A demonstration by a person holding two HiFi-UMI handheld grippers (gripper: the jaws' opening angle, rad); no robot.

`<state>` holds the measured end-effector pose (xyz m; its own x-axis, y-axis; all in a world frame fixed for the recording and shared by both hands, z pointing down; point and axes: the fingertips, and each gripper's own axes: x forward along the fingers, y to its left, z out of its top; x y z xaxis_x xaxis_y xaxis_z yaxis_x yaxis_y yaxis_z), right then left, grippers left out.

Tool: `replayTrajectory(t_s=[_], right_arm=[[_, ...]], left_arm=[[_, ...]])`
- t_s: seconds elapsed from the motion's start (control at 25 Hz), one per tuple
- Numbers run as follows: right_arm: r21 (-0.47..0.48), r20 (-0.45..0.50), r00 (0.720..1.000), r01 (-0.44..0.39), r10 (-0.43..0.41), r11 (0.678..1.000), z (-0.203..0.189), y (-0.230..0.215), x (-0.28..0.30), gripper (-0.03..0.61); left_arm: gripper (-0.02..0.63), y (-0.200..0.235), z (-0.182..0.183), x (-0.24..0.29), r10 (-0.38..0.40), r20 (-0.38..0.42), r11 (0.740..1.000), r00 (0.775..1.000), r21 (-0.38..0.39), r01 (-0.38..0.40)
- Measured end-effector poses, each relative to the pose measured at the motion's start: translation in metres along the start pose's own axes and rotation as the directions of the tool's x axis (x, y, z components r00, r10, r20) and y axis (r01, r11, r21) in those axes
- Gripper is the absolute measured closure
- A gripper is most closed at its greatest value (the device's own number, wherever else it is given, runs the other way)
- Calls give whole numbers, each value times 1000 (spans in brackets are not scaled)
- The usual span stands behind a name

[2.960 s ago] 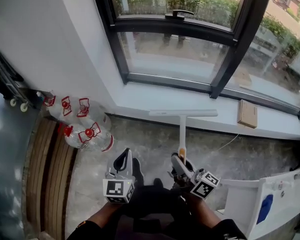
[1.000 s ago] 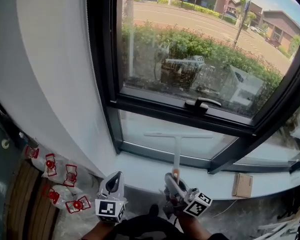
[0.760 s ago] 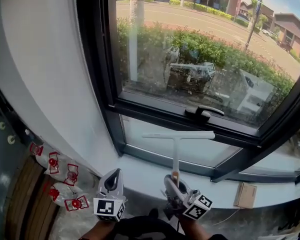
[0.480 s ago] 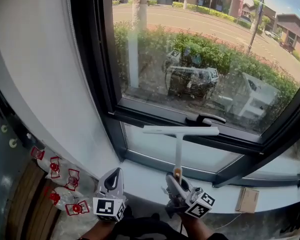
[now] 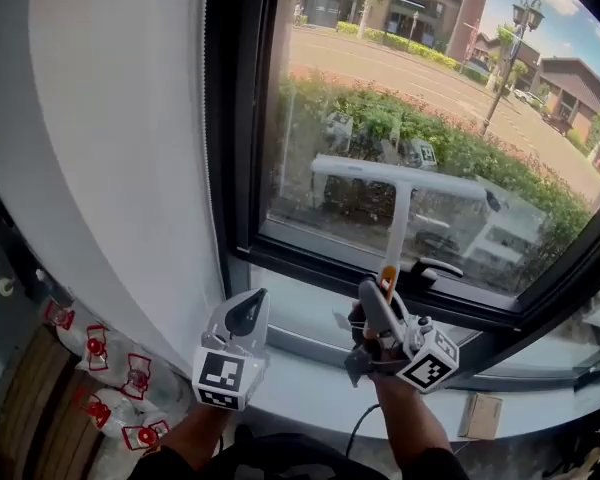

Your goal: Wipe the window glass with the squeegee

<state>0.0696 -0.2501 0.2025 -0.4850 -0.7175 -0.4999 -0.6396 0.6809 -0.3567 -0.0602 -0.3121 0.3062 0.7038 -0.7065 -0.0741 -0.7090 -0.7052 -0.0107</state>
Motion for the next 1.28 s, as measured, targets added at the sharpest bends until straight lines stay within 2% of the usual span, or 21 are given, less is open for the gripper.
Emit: replayTrajectory(t_s=[0.12,0.28,0.4,0.52,0.68,0.8,0.96,1.12,1.28], right_arm=[[-82,30,997,-73,76,994,28,15,58,543],[-171,70,978,-180,194,969,69,40,140,543],[-190,99,967,-214,236,958,101,49,185,543],[-193,126,955,-241,268,951,127,56,220,543],[-218,153,951,-231,267,948,166,54,264,543],[-209,182,954,-199,238,957,188,40,281,543],[-164,203,955,-183,215,969,193,21,294,543],[-111,193,955,-207,226,972,192,12,301,543],[-79,185,957,-211,222,974,188,6,302,543]], left_arm=[[611,15,21,3,-32,38,999,999,17,31],[611,32,38,7,-64,68,997,996,55,61],[611,39,46,8,-73,85,996,994,64,68],[611,45,58,8,-50,128,997,991,65,42],[611,52,77,14,-13,127,997,992,72,4],[611,47,87,13,-10,164,996,986,88,-4],[611,50,78,9,-1,174,995,985,96,-16],[611,48,65,10,11,149,994,989,109,-27],[611,39,67,11,-7,155,996,988,94,-8]])
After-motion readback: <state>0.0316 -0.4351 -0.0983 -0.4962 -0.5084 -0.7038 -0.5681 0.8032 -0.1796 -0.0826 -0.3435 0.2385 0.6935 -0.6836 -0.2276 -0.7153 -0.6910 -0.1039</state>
